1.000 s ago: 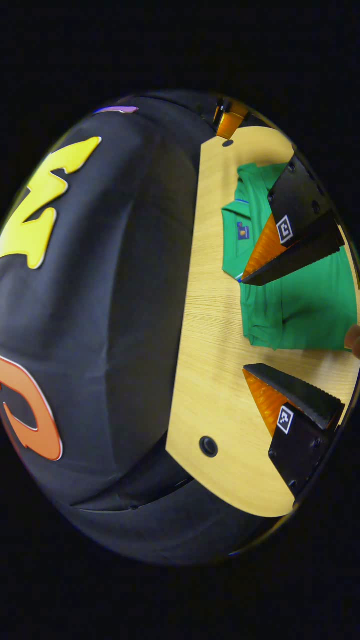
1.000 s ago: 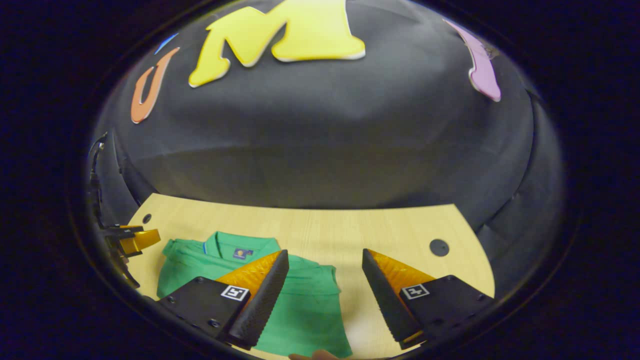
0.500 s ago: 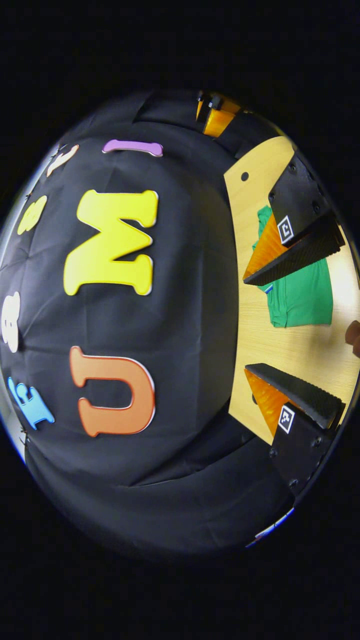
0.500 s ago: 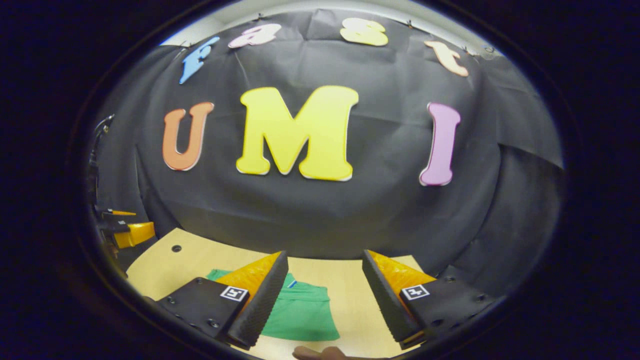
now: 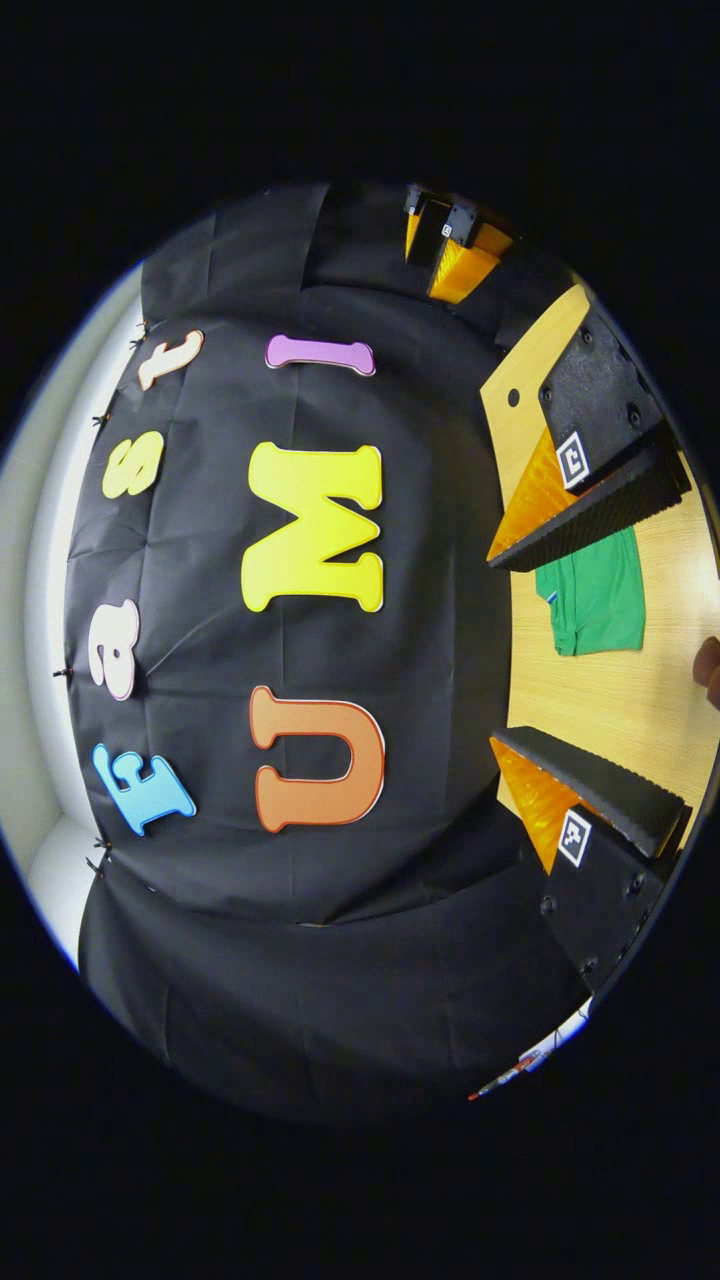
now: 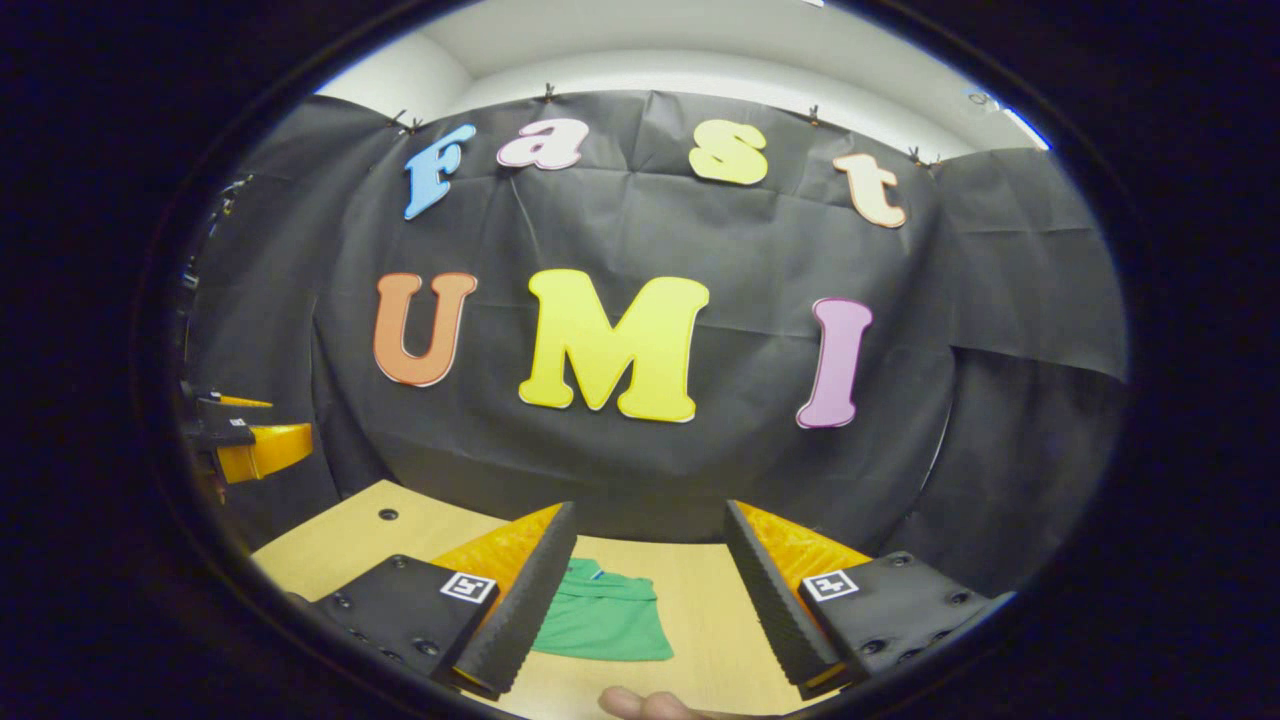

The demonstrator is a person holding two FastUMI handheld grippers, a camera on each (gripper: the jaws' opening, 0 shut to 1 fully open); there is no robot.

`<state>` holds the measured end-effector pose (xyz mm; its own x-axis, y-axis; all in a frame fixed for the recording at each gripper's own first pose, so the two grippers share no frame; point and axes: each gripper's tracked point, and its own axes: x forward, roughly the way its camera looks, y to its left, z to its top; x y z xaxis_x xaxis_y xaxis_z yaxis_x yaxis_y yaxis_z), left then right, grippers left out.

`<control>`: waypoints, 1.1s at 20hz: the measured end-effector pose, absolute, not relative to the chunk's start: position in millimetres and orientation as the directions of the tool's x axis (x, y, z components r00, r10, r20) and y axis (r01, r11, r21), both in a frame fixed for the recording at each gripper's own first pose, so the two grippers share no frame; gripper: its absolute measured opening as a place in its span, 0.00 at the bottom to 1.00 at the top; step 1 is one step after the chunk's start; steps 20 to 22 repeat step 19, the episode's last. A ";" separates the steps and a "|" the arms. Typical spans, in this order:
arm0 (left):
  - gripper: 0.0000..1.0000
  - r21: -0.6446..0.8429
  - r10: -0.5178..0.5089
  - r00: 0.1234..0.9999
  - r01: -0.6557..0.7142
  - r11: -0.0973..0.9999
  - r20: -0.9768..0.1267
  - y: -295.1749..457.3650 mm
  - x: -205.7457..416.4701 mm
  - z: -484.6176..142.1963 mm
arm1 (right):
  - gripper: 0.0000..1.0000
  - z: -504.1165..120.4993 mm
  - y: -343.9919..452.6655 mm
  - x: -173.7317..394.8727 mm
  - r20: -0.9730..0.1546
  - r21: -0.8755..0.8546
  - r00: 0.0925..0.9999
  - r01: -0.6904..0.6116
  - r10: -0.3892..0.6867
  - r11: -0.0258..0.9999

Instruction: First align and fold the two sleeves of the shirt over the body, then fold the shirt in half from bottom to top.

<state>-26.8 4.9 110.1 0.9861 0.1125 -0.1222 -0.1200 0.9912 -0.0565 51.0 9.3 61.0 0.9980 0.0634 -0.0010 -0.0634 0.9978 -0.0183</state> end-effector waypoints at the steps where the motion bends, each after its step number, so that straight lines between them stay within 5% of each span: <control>1: 1.00 -0.058 0.110 0.986 -0.118 0.991 -0.122 0.8 -37.6 106.6 | 0.95 57.7 12.5 40.3 -0.007 0.005 0.997 -0.078 0.078 0.997; 5: 1.00 -0.099 0.095 0.986 -0.109 0.989 -0.137 -16.3 -64.8 91.1 | 0.95 37.8 24.2 14.0 -0.027 0.006 0.993 -0.112 0.112 0.994; 6: 0.93 -0.102 0.085 0.985 -0.101 0.990 -0.151 -21.4 -68.0 86.3 | 0.95 31.7 26.5 11.3 -0.030 -0.024 0.993 -0.113 0.113 0.993; 7: 1.00 -0.087 0.079 0.983 -0.094 0.992 -0.164 -24.8 -68.9 83.0 | 0.95 28.0 34.9 8.7 -0.034 -0.057 0.991 -0.132 0.130 0.990; 12: 1.00 -0.070 0.066 0.990 -0.076 0.995 -0.127 -31.5 -78.6 90.4 | 0.89 27.6 56.5 -3.1 -0.035 -0.066 0.982 -0.190 0.188 0.980; 14: 0.93 -0.066 0.046 0.992 -0.054 0.996 -0.121 -39.2 -79.1 89.5 | 0.95 24.1 60.0 -7.4 -0.041 -0.082 0.979 -0.202 0.199 0.976; 15: 1.00 -0.060 0.045 0.992 -0.052 0.997 -0.117 -40.1 -78.9 89.3 | 0.95 22.8 61.1 -8.5 -0.045 -0.089 0.978 -0.208 0.205 0.974; 16: 0.93 -0.058 0.043 0.992 -0.050 0.997 -0.117 -40.5 -78.3 87.9 | 0.95 21.5 62.0 -8.7 -0.050 -0.099 0.977 -0.210 0.205 0.973; 17: 1.00 -0.063 0.040 0.992 -0.048 0.997 -0.120 -42.2 -78.3 86.5 | 0.95 20.9 61.7 -9.4 -0.054 -0.104 0.978 -0.208 0.204 0.972; 22: 0.93 -0.078 0.026 0.992 -0.036 0.996 -0.125 -46.2 -77.4 84.0 | 0.95 21.2 64.2 -13.3 -0.059 -0.112 0.976 -0.215 0.210 0.970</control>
